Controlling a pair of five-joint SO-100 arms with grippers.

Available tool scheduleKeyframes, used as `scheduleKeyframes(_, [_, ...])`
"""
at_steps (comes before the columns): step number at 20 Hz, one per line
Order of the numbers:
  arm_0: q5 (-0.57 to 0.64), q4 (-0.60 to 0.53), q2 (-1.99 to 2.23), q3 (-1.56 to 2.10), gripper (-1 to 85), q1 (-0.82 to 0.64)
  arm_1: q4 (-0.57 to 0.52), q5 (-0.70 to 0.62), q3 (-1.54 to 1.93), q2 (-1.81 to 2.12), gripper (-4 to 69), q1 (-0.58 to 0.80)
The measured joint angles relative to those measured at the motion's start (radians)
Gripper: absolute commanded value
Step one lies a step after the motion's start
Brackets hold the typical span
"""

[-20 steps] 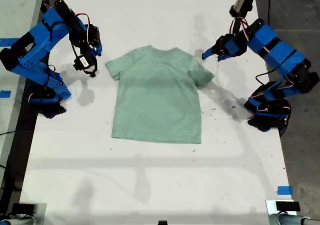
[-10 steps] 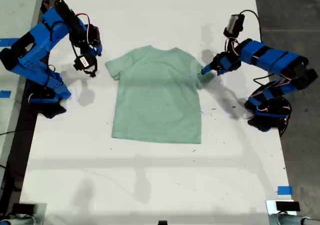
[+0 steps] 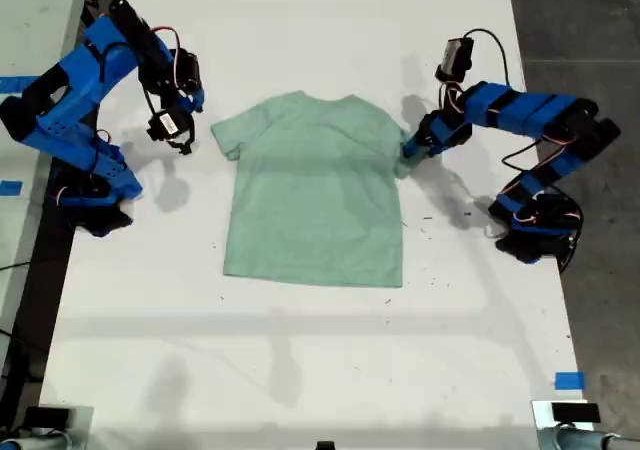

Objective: Fold tshirt

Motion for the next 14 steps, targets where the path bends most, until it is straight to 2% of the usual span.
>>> scheduleKeyframes(2, [0.000, -0.005, 0.000, 0.000, 0.0, 0.000, -0.017, 0.002, -0.023, -0.023, -1.6, -0.020])
scheduleKeyframes(11, [0.000, -0.006, 0.000, 0.009, 0.0, 0.000, 0.008, 0.000, -0.104, -0.094, -1.5, -0.054])
scheduleKeyframes(14, [0.000, -0.005, 0.000, 0.009, 0.0, 0.000, 0.098, 0.015, -0.169, -0.100, -1.5, -0.081])
